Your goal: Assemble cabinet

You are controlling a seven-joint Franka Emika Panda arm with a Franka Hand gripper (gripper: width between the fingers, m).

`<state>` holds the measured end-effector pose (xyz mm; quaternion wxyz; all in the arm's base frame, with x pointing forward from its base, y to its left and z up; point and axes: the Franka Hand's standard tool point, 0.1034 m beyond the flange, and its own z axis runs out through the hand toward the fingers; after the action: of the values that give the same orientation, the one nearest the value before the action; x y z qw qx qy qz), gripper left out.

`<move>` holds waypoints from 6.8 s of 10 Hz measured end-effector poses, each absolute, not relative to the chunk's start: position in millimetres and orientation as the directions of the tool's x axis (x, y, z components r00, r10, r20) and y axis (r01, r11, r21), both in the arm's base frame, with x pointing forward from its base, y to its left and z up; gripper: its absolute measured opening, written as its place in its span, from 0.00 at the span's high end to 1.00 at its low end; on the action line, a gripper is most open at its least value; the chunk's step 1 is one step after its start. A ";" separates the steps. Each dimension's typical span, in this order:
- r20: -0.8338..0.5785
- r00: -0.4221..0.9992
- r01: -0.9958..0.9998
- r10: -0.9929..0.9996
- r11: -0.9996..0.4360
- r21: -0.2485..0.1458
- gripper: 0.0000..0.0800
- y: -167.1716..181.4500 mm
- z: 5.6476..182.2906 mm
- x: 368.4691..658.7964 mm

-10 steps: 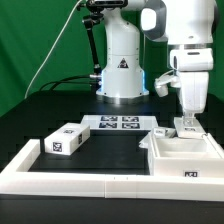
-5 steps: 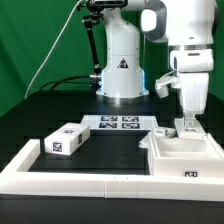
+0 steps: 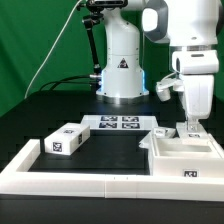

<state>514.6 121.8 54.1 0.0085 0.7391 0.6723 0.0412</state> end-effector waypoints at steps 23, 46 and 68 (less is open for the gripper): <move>0.021 0.060 0.998 0.998 -0.061 0.023 0.59 113.8 55.2 592.7; 0.012 0.321 0.946 0.947 -0.321 0.035 0.00 83.3 68.1 479.3; 0.093 0.385 0.921 0.918 -0.389 0.025 0.91 82.7 9.5 419.9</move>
Offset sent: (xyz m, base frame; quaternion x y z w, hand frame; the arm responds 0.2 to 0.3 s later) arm 0.0000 0.0000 0.0000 0.0000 0.0000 0.0000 1.0000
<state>419.9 82.7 9.5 -0.0155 0.8321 0.5525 0.0457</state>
